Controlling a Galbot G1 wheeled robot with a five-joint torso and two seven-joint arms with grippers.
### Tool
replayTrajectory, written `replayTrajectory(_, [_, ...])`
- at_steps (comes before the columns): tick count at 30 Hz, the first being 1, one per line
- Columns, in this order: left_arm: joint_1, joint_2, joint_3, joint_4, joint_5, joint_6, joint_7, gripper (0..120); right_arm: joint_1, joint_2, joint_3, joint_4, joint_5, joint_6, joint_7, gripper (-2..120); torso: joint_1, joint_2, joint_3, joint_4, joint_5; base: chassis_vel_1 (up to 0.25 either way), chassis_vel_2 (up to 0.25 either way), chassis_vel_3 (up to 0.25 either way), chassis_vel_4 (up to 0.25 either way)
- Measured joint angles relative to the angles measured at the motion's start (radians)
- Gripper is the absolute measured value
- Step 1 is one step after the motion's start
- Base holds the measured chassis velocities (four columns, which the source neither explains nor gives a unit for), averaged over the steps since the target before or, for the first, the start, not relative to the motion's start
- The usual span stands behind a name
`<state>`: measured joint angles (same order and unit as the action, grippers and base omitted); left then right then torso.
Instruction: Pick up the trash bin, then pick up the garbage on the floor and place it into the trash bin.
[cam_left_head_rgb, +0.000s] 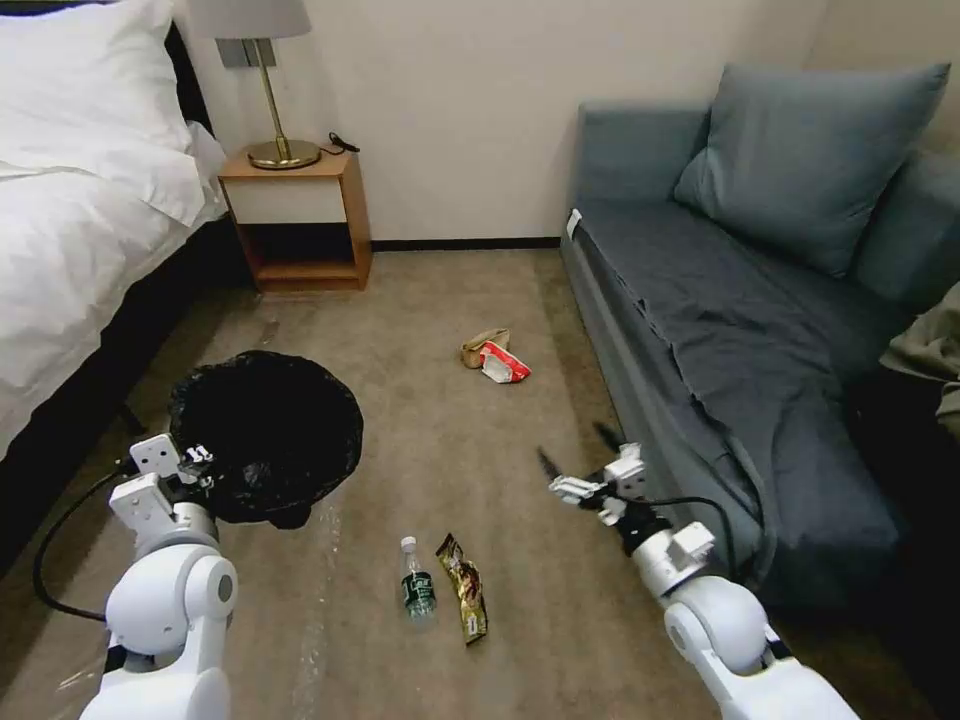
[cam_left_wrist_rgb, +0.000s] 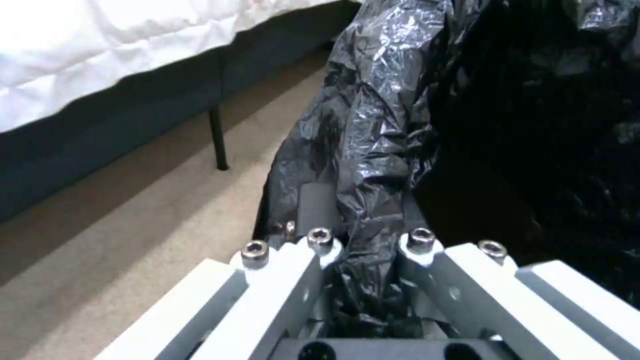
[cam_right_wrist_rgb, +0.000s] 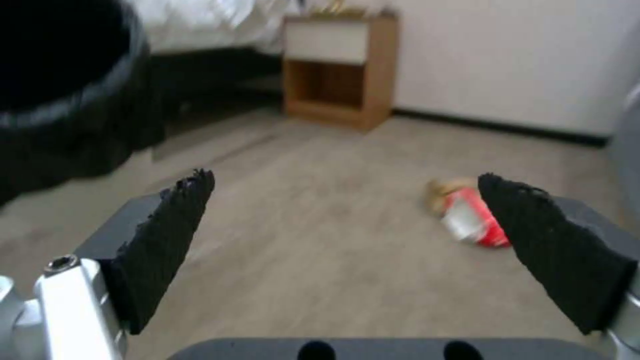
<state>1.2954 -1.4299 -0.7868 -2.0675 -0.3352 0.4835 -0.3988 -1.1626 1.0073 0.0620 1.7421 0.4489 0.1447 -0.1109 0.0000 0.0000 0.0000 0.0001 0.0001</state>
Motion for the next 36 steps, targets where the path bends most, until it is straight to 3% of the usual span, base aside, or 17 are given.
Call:
replayTrajectory(1, [0.000,0.000,0.000,0.000,0.000,0.000,0.000,4,0.000,0.000,0.000,0.000,0.000,0.000,0.000,100,0.000,0.000,0.000,0.0000,0.0000,0.000,0.000,0.000,0.000])
replayTrajectory(3, [0.003,-0.012,-0.009,0.006,0.014,-0.003,0.004,4,0.109,-0.019,-0.154,-0.111,0.037,-0.007,0.018,100,0.000,0.000,0.000,0.0001,0.0001,0.000,0.000,0.000,0.000])
replayTrajectory(7, [0.006,-0.029,-0.009,0.017,0.032,-0.013,0.009,4,0.169,-0.018,-0.241,-0.187,0.047,-0.027,-0.024,100,0.000,0.000,0.000,-0.0002,0.0001,0.000,0.000,0.000,0.000])
replayTrajectory(9, [0.011,-0.041,-0.004,0.026,0.050,-0.017,0.012,4,0.209,-0.012,-0.281,-0.225,0.064,-0.125,-0.087,100,0.000,0.000,0.000,-0.0001,-0.0005,0.000,0.000,0.000,0.000])
replayTrajectory(10, [0.011,-0.041,-0.004,0.026,0.050,-0.017,0.012,4,0.209,-0.012,-0.281,-0.225,0.064,-0.125,-0.087,100,0.000,0.000,0.000,-0.0001,-0.0005,0.000,0.000,0.000,0.000])
replayTrajectory(11, [0.014,-0.044,-0.001,0.029,0.059,-0.018,0.012,4,0.233,-0.005,-0.313,-0.243,0.092,-0.196,-0.084,100,0.000,0.000,0.000,-0.0002,-0.0004,0.000,0.000,0.000,0.000])
replayTrajectory(12, [0.014,-0.045,0.001,0.031,0.066,-0.020,0.012,4,0.259,0.004,-0.343,-0.257,0.132,-0.283,-0.068,100,0.000,0.000,0.000,-0.0002,0.0002,0.000,0.000,0.000,0.000])
replayTrajectory(13, [0.014,-0.045,0.001,0.031,0.066,-0.020,0.012,4,0.259,0.004,-0.343,-0.257,0.132,-0.283,-0.068,100,0.000,0.000,0.000,-0.0002,0.0002,0.000,0.000,0.000,0.000])
replayTrajectory(15, [0.011,-0.051,0.004,0.035,0.075,-0.021,0.011,4,0.306,0.016,-0.386,-0.280,0.178,-0.371,-0.034,100,0.000,0.000,0.000,-0.0002,-0.0003,0.000,0.000,0.000,0.000])
replayTrajectory(16, [0.011,-0.051,0.004,0.035,0.075,-0.021,0.011,4,0.306,0.016,-0.386,-0.280,0.178,-0.371,-0.034,100,0.000,0.000,0.000,-0.0002,-0.0003,0.000,0.000,0.000,0.000])
replayTrajectory(18, [0.011,-0.068,0.007,0.036,0.094,-0.022,0.011,4,0.381,0.037,-0.459,-0.312,0.256,-0.478,0.041,100,0.000,0.000,0.000,-0.0002,-0.0003,0.000,0.000,0.000,0.000])
replayTrajectory(21, [0.021,-0.084,0.009,0.036,0.111,-0.029,0.010,4,0.426,0.075,-0.499,-0.346,0.285,-0.540,0.062,100,0.000,0.000,0.000,-0.0001,-0.0004,0.000,0.000,0.000,0.000])
replayTrajectory(27, [0.048,-0.094,0.005,0.039,0.124,-0.044,0.009,4,0.437,0.174,-0.531,-0.410,0.294,-0.579,0.045,100,0.000,0.000,0.000,-0.0001,-0.0003,0.000,0.000,0.000,0.000])
replayTrajectory(36, [0.072,-0.090,-0.003,0.040,0.120,-0.060,0.007,4,0.413,0.214,-0.541,-0.453,0.239,-0.572,0.007,100,0.000,0.000,0.000,-0.0001,-0.0003,0.000,0.000,0.000,0.000])
